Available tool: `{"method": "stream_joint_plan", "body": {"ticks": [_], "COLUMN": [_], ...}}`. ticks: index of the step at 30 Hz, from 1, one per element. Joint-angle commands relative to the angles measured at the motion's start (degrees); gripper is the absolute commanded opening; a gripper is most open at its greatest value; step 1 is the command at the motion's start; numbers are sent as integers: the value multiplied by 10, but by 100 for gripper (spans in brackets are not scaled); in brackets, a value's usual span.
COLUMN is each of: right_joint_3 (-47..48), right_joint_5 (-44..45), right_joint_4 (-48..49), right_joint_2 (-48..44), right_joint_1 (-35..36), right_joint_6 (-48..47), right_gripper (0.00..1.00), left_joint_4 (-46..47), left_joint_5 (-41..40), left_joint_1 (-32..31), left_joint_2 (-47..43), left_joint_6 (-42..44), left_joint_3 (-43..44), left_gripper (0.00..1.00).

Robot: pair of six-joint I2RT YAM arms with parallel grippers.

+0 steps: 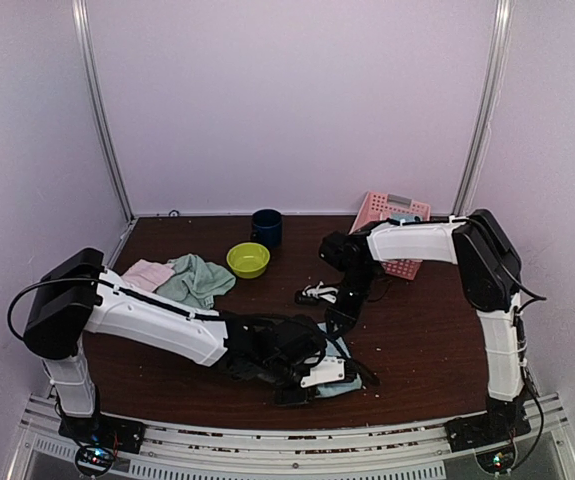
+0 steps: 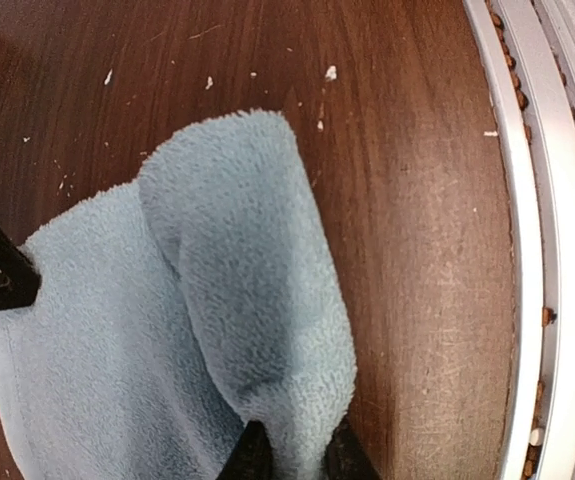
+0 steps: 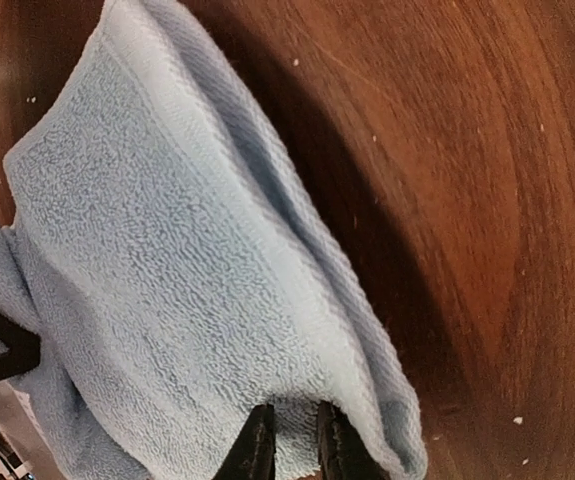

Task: Roll the towels
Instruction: Roll the towel at the center of the board.

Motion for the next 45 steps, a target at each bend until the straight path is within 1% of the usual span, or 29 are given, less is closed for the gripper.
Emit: {"method": "stream_joint_plan", "body": {"ticks": [1, 3, 4, 5, 7, 9, 11, 13, 16, 20, 22, 24, 26, 29, 31, 35, 37, 39, 41, 43, 45], "right_joint_3": [35, 75, 103, 138, 204, 252, 266, 252, 143, 36, 2, -19, -38, -72, -112, -193, -231, -273, -313, -339, -354], "right_joint_5": [36, 20, -9, -29, -44, -32, -24, -27, -50, -112, -166, -211, -216, -164, -115, -26, 48, 116, 166, 196, 207], "right_joint_4": [15, -29, -58, -92, -129, -138, -125, -95, 1, 78, 72, 33, 10, -15, -11, 5, 36, 82, 146, 191, 224], "right_joint_2": [36, 33, 29, 22, 3, -29, -77, -140, -251, -389, -432, -461, -478, -487, -489, -478, -470, -470, -470, -461, -443], "right_joint_1": [7, -1, -10, -23, -46, -60, -66, -67, -69, -69, -67, -58, -38, 12, 52, 130, 173, 201, 221, 237, 246], "right_joint_6": [15, -8, -17, -21, -22, -13, -5, 8, 43, 27, -13, -64, -92, -121, -124, -134, -125, -122, -122, -121, -118], "right_gripper": [18, 20, 22, 23, 25, 27, 30, 31, 33, 39, 44, 46, 46, 44, 43, 38, 36, 40, 46, 49, 50], "left_joint_4": [-34, -42, -45, -51, -62, -64, -55, -35, 13, 86, 114, 139, 170, 229, 260, 290, 293, 299, 302, 302, 300], "left_joint_5": [114, 186, 214, 237, 264, 294, 325, 360, 414, 482, 503, 512, 523, 542, 551, 561, 563, 568, 569, 569, 566], "left_joint_1": [42, 69, 78, 86, 96, 106, 120, 143, 175, 201, 207, 210, 213, 220, 224, 229, 231, 232, 232, 232, 232], "left_joint_2": [3, 8, 12, 18, 30, 38, 43, 42, 41, 48, 56, 65, 72, 83, 90, 102, 110, 113, 117, 119, 121], "left_joint_6": [-47, -58, -62, -63, -64, -71, -85, -106, -147, -204, -226, -247, -272, -321, -348, -375, -381, -386, -389, -390, -390], "left_joint_3": [26, 33, 37, 42, 54, 59, 57, 44, 16, -18, -31, -43, -61, -88, -99, -108, -107, -107, -106, -105, -105], "left_gripper": [16, 15, 15, 15, 15, 15, 15, 15, 14, 14, 14, 14, 14, 14, 13, 10, 8, 7, 7, 8, 9]}}
